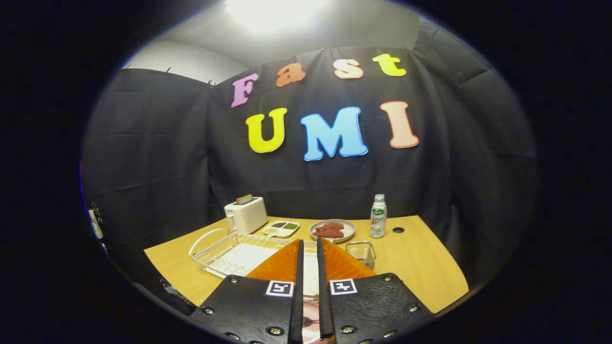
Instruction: Take the plate from the dish rack, then take the spoon from the basket and place it into the plate.
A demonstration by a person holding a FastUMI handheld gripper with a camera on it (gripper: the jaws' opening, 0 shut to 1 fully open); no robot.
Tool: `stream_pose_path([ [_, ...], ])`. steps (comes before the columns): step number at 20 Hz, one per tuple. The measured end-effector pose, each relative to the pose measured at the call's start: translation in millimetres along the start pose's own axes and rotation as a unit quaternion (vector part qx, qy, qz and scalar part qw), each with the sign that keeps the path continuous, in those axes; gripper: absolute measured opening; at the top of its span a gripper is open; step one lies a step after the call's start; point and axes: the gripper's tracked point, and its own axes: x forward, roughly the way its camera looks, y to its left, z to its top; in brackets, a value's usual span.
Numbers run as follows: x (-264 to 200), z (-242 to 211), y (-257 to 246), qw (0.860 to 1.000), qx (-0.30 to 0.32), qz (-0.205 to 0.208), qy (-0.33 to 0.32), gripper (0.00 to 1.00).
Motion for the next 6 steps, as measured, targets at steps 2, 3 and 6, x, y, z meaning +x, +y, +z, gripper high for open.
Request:
stream_pose_path([
  [2, -0.9, 37.0, -27.5, 0.999, -0.016, -0.038, -0.030, 0.13],
  [3, -0.9, 58.3, -41.3, 0.997, -0.025, -0.056, -0.046, 0.13],
  [6, -6.2, 110.7, -65.0, 0.993, -0.024, -0.083, -0.079, 0.13],
])
